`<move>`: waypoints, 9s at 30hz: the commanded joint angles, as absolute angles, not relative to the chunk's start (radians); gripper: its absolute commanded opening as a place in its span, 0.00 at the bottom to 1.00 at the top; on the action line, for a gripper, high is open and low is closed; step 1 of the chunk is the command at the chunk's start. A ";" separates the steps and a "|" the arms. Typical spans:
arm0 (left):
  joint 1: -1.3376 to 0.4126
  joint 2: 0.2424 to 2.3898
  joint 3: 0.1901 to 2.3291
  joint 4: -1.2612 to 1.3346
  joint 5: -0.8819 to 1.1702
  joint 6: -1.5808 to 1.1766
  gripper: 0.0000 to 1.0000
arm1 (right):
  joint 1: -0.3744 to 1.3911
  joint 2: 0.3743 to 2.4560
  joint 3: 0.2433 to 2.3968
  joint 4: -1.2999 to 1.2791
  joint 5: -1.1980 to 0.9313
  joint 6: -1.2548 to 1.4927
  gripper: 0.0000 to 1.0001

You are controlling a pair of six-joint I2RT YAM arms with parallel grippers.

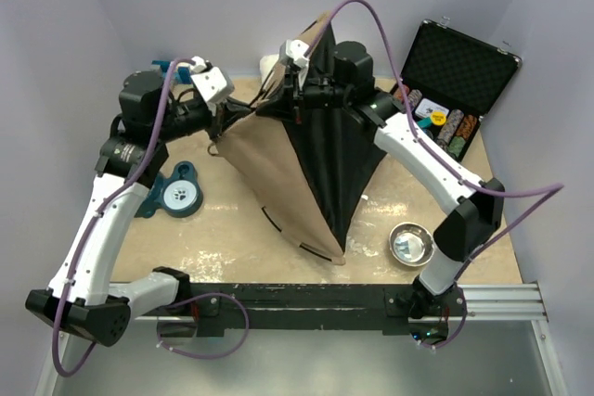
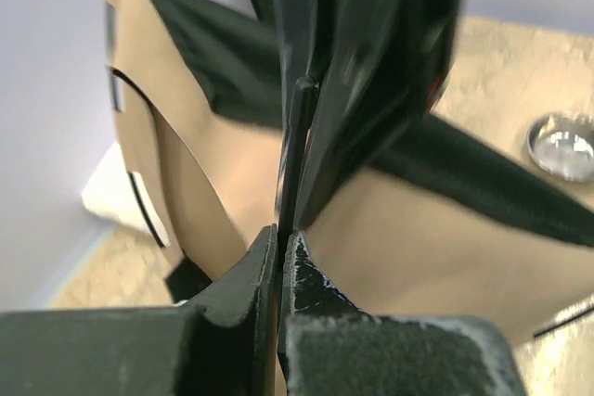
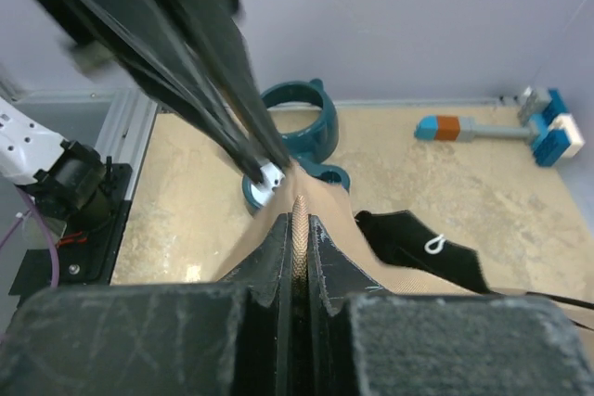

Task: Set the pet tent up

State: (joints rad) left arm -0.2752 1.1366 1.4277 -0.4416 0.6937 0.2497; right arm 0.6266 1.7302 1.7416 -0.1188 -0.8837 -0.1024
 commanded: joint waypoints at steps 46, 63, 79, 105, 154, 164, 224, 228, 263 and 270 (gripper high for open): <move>-0.212 1.220 1.301 -0.736 0.732 0.452 0.00 | 0.531 1.648 1.726 -0.233 -0.966 -0.345 0.61; -0.206 1.223 1.312 -0.729 0.727 0.437 0.00 | 0.541 1.730 1.809 -0.281 -0.985 -0.442 0.14; -0.132 1.255 1.322 -0.744 0.706 0.431 0.00 | 0.529 1.698 1.784 -0.371 -1.011 -0.534 0.00; -0.178 1.276 1.299 -0.718 0.664 0.391 0.00 | 0.531 1.664 1.753 -0.328 -1.052 -0.483 0.00; -0.268 1.232 1.425 -0.664 0.709 0.308 0.00 | 0.618 1.756 1.867 -0.480 -0.947 -0.571 0.25; -0.265 1.204 1.555 -0.594 0.615 0.336 0.00 | 0.519 1.680 1.881 -0.321 -0.931 -0.377 0.66; 0.058 1.335 1.776 -0.390 0.147 -0.954 0.00 | 0.600 1.112 0.827 0.541 -0.479 -0.262 0.93; 0.060 1.335 1.775 -0.361 0.147 -0.954 0.00 | 0.652 1.228 0.845 0.629 -0.434 -0.056 0.93; 0.064 1.302 1.677 -0.235 0.190 -0.943 0.00 | 0.629 1.473 1.006 0.503 -0.164 0.602 0.87; 0.064 1.310 1.678 -0.224 0.178 -0.949 0.00 | 0.609 1.201 0.924 0.350 -0.279 0.451 0.92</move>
State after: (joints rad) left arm 0.0586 1.3327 1.6749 -0.2985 0.1692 -0.9253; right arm 0.6247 1.3708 0.9363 0.4332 -0.2401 0.5472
